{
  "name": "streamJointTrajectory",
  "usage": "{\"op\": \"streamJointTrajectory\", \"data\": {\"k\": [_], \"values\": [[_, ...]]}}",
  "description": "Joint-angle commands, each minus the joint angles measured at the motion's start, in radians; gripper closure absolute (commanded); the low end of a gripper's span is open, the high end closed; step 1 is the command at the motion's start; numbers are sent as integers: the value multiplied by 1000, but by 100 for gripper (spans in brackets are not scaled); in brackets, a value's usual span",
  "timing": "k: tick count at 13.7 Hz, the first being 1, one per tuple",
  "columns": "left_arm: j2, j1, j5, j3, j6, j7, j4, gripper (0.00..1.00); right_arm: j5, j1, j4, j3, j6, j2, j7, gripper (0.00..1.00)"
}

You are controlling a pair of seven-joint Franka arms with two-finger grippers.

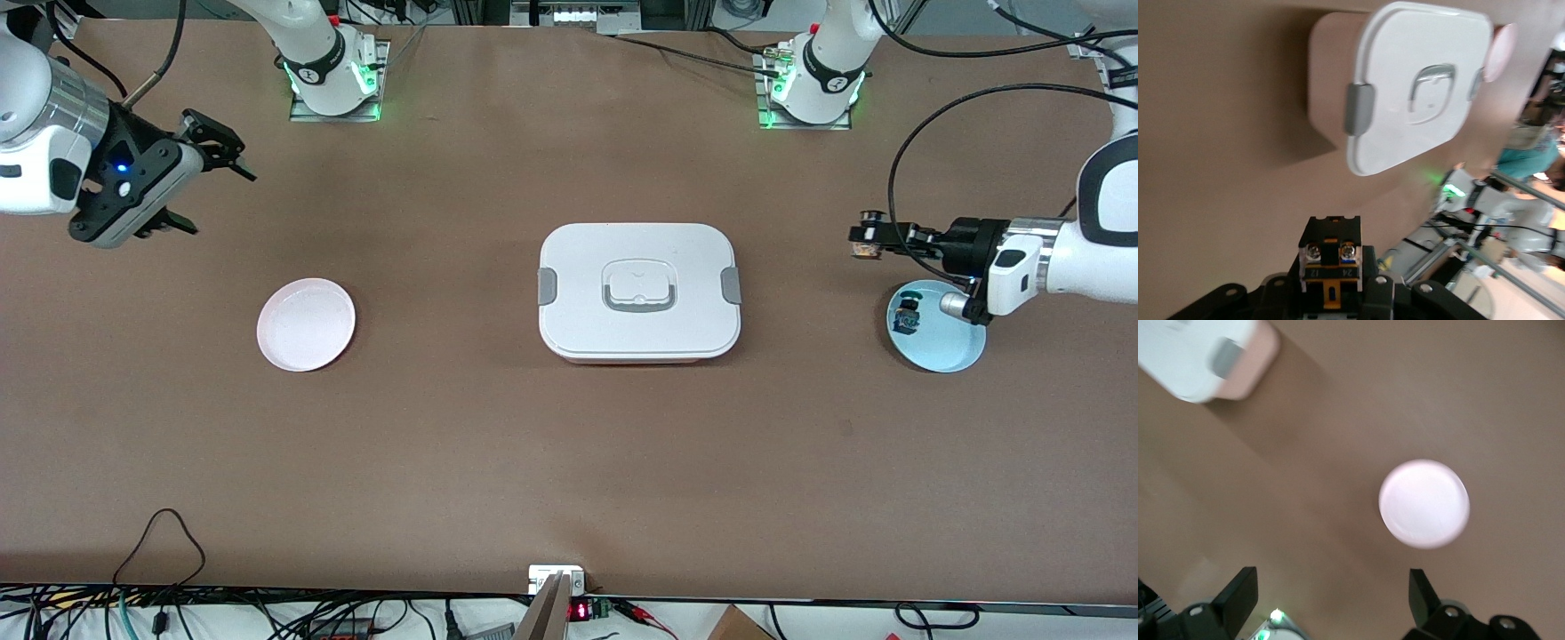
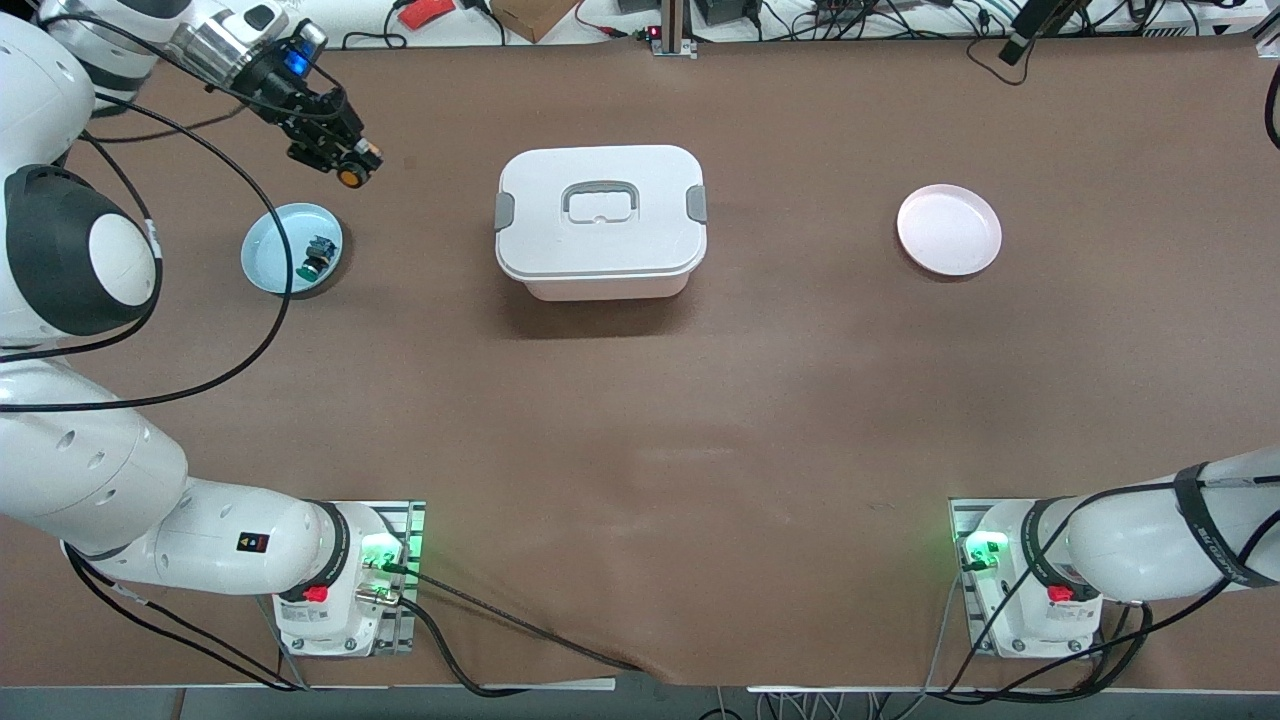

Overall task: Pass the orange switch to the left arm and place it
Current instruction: 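Carry the switch with the left gripper to the light blue plate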

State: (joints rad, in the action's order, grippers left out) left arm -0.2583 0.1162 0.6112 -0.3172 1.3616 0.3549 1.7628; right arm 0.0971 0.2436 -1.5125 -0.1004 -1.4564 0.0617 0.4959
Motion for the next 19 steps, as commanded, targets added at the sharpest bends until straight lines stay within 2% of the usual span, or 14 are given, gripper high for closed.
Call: {"op": "streamJointTrajectory", "data": {"k": [1,3,6,10,12,14,16,19], "values": [[40,2,-157,0,-1,-19,-40,100,-112,20,-20,8,14,-6,-176,0],[57,2,-252,1,14,-20,-54,100,-149,20,-17,7,2,0,-191,0],[105,3,-399,4,96,-19,-62,100,-155,19,-12,5,-7,10,-204,0],[128,2,-430,4,111,-29,-62,100,-155,11,9,-1,-32,21,-206,0],[140,3,-438,6,108,-143,-62,100,-157,6,15,-2,-36,23,-206,0],[146,2,-446,4,102,-174,-62,100,-154,-6,15,-2,-32,35,-207,0],[143,-9,-446,4,103,-93,-51,100,-148,-6,14,-2,-36,37,-209,0],[134,-13,-446,4,142,223,-49,100,-137,-6,15,-2,-96,37,-207,0]]}}
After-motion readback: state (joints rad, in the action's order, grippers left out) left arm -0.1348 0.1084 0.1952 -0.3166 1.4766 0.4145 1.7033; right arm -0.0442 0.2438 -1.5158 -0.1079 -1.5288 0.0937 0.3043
